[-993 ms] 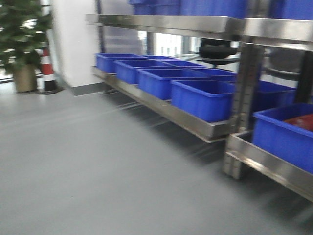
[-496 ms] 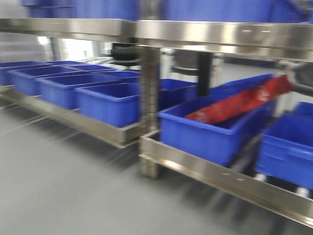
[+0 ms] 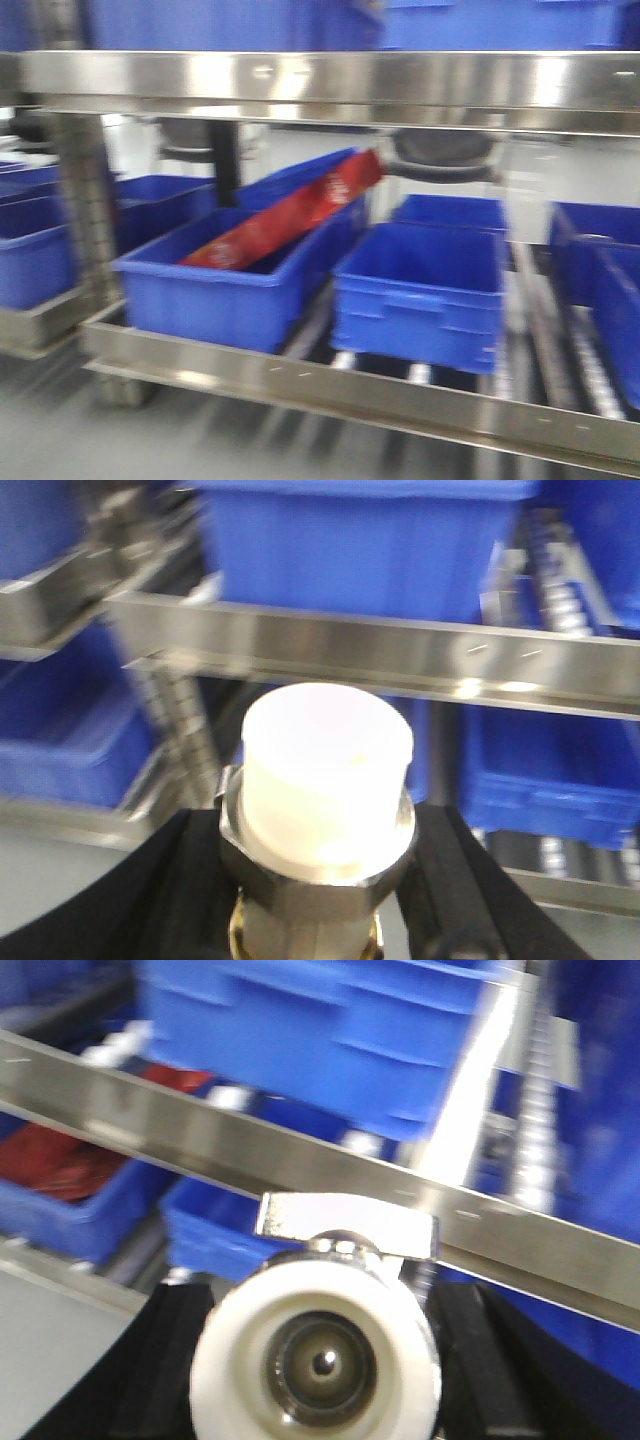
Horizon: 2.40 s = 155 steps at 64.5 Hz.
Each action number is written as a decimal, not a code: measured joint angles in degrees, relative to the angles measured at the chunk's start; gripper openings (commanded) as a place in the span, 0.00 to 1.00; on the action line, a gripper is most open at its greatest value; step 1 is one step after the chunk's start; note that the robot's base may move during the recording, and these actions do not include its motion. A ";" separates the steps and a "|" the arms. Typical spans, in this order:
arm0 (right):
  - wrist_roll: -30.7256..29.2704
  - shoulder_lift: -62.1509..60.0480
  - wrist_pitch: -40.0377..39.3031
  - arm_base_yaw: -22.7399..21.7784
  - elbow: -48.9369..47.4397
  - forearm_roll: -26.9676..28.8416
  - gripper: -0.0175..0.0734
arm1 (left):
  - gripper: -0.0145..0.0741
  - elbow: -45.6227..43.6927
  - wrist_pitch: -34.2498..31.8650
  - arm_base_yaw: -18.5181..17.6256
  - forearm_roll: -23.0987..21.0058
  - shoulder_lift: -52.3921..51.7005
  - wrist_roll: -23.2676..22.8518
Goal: Place valve from conveyor to right shelf box
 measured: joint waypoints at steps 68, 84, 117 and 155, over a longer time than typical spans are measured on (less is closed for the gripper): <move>0.00 0.00 0.00 0.00 0.00 -0.34 0.02 | 0.04 0.00 0.00 0.00 -0.21 0.00 0.00; 0.00 0.00 0.00 0.00 0.00 -0.13 0.02 | 0.04 0.00 0.00 0.00 -0.01 0.00 0.00; 0.00 0.00 -1.01 0.00 0.00 -0.04 0.02 | 0.04 0.00 0.00 0.00 -0.01 0.00 0.00; 0.00 -0.10 -1.22 0.00 0.00 0.40 0.02 | 0.04 0.00 0.00 0.00 -0.01 0.00 0.00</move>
